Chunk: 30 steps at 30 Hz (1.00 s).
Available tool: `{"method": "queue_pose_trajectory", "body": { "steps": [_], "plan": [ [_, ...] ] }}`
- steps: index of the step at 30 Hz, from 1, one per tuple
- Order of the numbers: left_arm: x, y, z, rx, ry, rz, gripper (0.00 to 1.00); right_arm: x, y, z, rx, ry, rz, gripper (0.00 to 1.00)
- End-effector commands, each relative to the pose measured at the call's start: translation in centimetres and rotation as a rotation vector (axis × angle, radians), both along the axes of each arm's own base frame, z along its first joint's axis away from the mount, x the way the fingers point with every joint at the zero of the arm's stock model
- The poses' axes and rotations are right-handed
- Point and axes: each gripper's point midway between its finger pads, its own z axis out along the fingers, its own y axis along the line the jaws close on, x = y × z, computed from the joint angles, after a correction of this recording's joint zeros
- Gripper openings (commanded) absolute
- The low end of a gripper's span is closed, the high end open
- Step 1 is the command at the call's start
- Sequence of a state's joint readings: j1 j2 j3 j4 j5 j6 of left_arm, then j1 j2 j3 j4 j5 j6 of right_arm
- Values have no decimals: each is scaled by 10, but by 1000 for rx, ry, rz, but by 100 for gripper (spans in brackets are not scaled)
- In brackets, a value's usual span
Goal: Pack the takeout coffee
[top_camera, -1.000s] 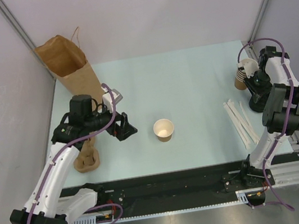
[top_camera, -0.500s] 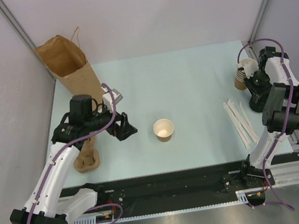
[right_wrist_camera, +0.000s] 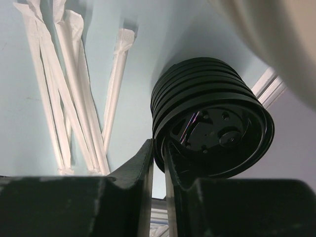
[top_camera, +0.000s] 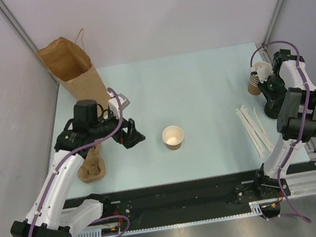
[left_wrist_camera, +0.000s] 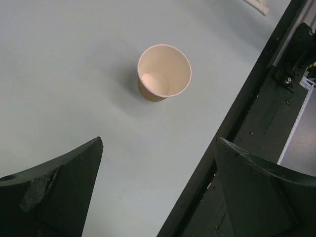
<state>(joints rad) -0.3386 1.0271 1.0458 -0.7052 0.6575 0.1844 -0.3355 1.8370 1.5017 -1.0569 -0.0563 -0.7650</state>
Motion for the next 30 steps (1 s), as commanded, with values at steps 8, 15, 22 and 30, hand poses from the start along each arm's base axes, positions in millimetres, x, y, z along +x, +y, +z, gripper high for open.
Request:
{"method": "queue_pose_trajectory", "body": {
  "steps": [8,15,22,30],
  "plan": [
    [4,-5,22,-25,-75,-20,99,-4,1,24,-32,-39,20,5],
    [4,-5,22,-27,-75,-22,99,-6,1,35,-43,-53,18,0],
    [1,-7,23,-35,-68,-33,99,-16,9,65,-32,-92,11,0],
    [-7,-5,31,-18,-144,-84,99,-46,44,118,43,-158,14,0]
  ]
}}
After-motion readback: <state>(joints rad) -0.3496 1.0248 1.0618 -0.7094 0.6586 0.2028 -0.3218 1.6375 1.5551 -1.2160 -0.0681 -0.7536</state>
